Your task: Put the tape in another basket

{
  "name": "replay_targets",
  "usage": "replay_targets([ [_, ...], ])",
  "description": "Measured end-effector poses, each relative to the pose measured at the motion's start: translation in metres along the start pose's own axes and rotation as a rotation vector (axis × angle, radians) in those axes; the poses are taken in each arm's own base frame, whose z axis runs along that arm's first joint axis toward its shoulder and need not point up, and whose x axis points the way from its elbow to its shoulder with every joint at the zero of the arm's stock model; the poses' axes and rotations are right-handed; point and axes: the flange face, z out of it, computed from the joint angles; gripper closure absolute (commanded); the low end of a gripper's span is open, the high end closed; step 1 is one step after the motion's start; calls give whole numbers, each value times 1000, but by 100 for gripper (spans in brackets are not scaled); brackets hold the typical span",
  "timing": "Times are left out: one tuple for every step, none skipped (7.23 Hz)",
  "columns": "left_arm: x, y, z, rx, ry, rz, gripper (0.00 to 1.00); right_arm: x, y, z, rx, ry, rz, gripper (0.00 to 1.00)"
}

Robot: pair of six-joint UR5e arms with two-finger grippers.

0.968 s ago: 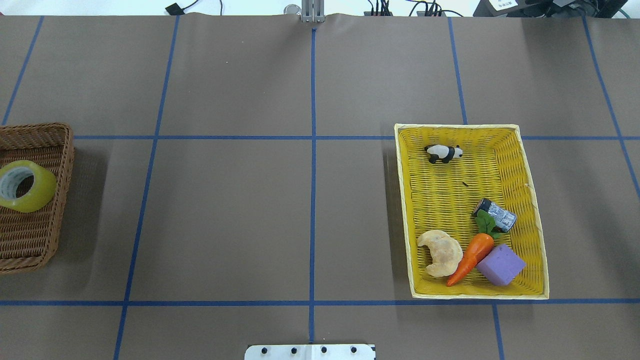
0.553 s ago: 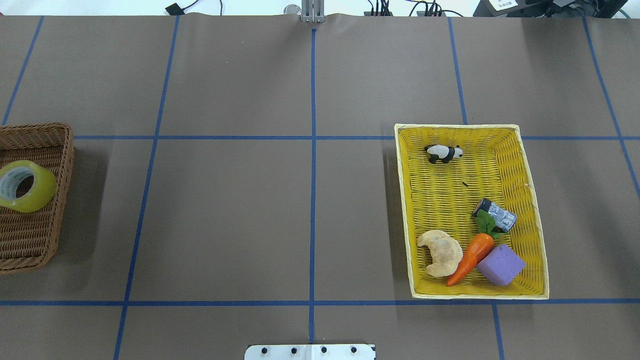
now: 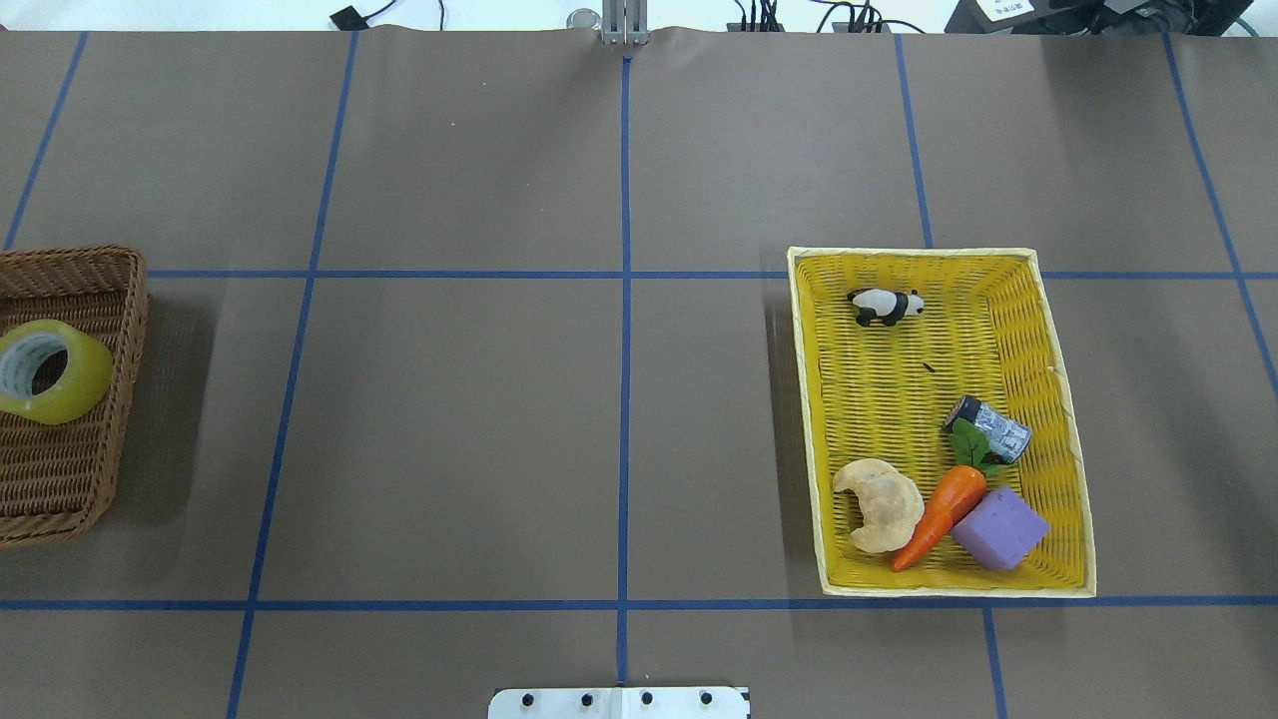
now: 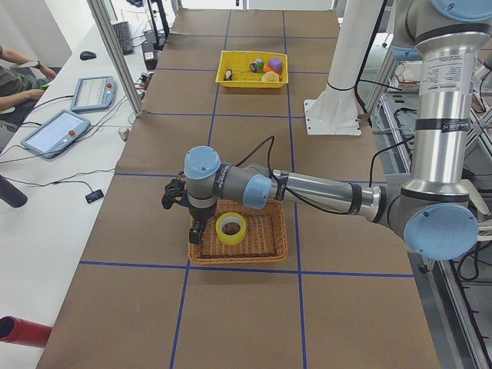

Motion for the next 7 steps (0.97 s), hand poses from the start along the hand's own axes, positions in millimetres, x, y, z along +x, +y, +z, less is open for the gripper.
replay_targets([
  [-6,9,-17,25,52,-28,1,2,1,0,0,3,4,0],
  [-6,15,-31,51,53,-30,1,3,2,2,-5,2,10,0],
  [2,22,-48,84,26,-18,1,4,2,3,-8,1,15,0],
  [14,35,-65,115,3,-41,1,4,1,3,-8,0,16,0],
  [24,42,-68,119,-4,-104,1,4,-2,2,-6,-1,15,0],
  [26,43,-53,91,-14,-157,1,3,-6,0,-3,0,25,0],
  [19,41,-35,61,-33,-180,1,4,-8,1,-2,0,46,0],
])
